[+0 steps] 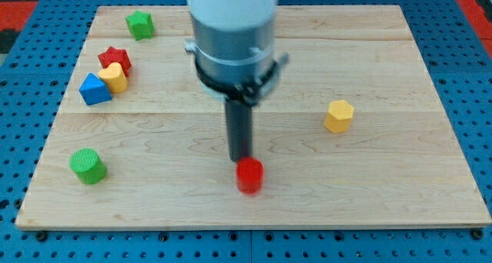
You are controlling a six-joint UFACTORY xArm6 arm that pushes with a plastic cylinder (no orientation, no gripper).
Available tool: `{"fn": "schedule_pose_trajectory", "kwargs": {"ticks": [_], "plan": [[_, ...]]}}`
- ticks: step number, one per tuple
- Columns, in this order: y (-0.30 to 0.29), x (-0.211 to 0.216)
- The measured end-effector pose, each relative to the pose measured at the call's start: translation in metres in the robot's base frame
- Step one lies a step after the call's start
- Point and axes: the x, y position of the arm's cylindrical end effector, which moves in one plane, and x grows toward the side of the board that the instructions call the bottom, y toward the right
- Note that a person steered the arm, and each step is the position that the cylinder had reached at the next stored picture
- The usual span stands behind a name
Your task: Slide the red star vertically above the hexagon
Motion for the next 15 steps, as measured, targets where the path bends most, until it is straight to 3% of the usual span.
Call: {"fn": "schedule_pose_trajectory", "kwargs": {"ticks": [1,2,3,5,6,9,11,13,15], "plan": [[-0.085,-0.06],[-0.227,-0.068],[-0.309,-0.065],[-0.309,-0.153],[-0.273,-0.163],[-0.246,-0.191],[-0.293,-0.209],[-0.068,-0.204],[-0.032,-0.172]]}}
